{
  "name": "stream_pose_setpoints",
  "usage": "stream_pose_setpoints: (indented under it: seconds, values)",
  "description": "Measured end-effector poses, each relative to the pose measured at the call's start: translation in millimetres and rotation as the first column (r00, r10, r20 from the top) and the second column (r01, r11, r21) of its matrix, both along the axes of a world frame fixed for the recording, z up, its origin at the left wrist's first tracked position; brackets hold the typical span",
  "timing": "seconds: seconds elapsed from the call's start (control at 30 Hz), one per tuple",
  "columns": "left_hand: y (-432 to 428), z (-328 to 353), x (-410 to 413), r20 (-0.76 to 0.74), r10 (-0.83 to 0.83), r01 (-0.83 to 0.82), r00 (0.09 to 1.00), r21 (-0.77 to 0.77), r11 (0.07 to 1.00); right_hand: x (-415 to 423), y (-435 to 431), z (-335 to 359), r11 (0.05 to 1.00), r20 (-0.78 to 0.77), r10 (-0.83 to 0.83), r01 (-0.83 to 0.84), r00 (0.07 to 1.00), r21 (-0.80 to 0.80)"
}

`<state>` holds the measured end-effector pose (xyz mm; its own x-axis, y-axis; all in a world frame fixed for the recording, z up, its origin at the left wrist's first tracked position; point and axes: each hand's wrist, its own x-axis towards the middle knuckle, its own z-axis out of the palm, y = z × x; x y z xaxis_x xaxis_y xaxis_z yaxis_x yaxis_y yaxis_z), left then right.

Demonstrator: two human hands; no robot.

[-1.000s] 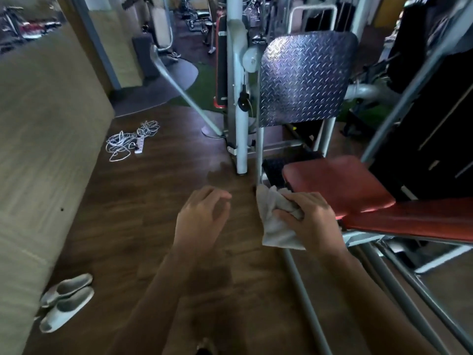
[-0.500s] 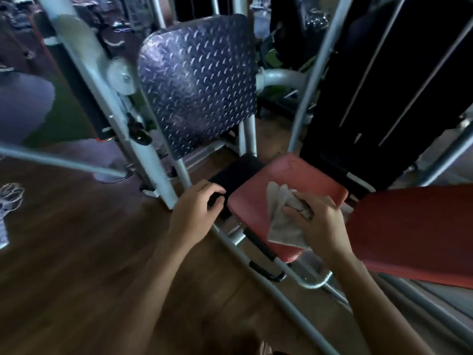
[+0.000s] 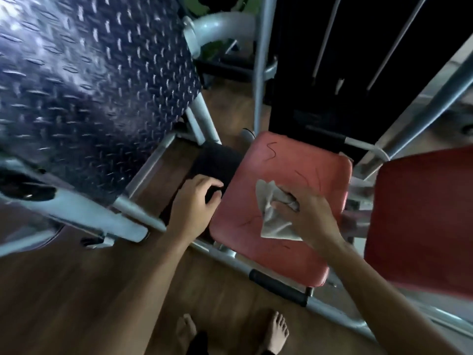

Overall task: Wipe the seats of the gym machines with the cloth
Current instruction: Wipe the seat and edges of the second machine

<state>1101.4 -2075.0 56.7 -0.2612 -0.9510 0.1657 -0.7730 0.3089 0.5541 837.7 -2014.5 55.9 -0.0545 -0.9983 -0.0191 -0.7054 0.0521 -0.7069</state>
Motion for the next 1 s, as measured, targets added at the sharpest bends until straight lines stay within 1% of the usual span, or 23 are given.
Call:
stream_pose_setpoints:
  seconds: [0.07,0.13,0.23,0.33,0.4,0.43,0.5,0.57,0.6,0.63,0.77,0.83,0.9,0.93,1.0]
  values:
    - [-29.9,-24.9,2.9,0.009,-0.038,0.037,0.999,0.027,0.999,7.4,-10.1,-23.0,0.999,-0.005,-0.040,0.040,0.999,0.034]
    - [-55.9,-48.8,4.3,0.001,-0.077,0.077,0.997,0.066,0.995,13.4,-17.5,-45.1,0.995,-0.052,-0.089,0.091,0.995,0.035]
    - [-82.7,-87.0,7.0,-0.058,-0.116,0.123,0.992,0.123,0.985,23.4,-22.0,-75.5,0.972,-0.099,-0.222,0.228,0.970,0.055]
    - [-97.3,-130.1,7.7,-0.133,-0.153,0.176,0.979,0.180,0.968,45.0,-20.6,-110.9,0.915,-0.020,-0.392,0.392,0.920,0.092]
    - [-102.5,-161.2,5.0,-0.196,-0.166,0.208,0.966,0.218,0.953,63.5,-20.8,-138.3,0.884,0.043,-0.464,0.460,0.885,0.083]
    - [-103.3,-176.7,3.6,-0.225,-0.171,0.224,0.959,0.237,0.945,72.1,-21.6,-151.9,0.880,0.055,-0.473,0.469,0.879,0.077]
    - [-103.5,-205.4,-0.2,-0.257,-0.181,0.252,0.949,0.275,0.928,86.7,-23.6,-178.3,0.899,0.008,-0.432,0.430,0.902,0.088]
    - [-101.2,-229.5,-3.0,-0.256,-0.208,0.282,0.944,0.297,0.913,100.2,-25.3,-204.8,0.947,-0.146,-0.305,0.316,0.941,0.060]
    - [-99.6,-240.3,-4.2,-0.253,-0.225,0.297,0.941,0.300,0.907,104.5,-25.4,-218.4,0.969,-0.237,-0.228,0.243,0.944,0.034]
    - [-97.5,-249.7,-5.4,-0.252,-0.236,0.308,0.938,0.298,0.904,107.3,-25.3,-229.7,0.981,-0.292,-0.183,0.195,0.939,0.014]
    - [-90.0,-272.6,-8.1,-0.219,-0.252,0.297,0.943,0.206,0.932,109.4,-21.1,-247.3,0.986,-0.345,-0.164,0.157,0.924,-0.048]
    - [-89.4,-273.3,-7.7,-0.178,-0.254,0.283,0.951,0.163,0.945,105.1,-12.0,-245.4,0.995,-0.435,-0.101,0.081,0.895,-0.065]
    - [-88.7,-272.0,-6.9,-0.140,-0.270,0.289,0.953,0.139,0.947,91.3,3.7,-242.0,0.996,-0.514,-0.077,0.046,0.854,-0.072]
    - [-88.2,-271.1,-7.2,-0.134,-0.274,0.290,0.952,0.127,0.949,80.8,12.6,-241.0,0.994,-0.531,-0.098,0.061,0.842,-0.086]
    - [-86.0,-269.4,-9.8,-0.147,-0.280,0.297,0.949,0.105,0.949,56.4,28.3,-240.0,0.982,-0.529,-0.191,0.157,0.827,-0.109]
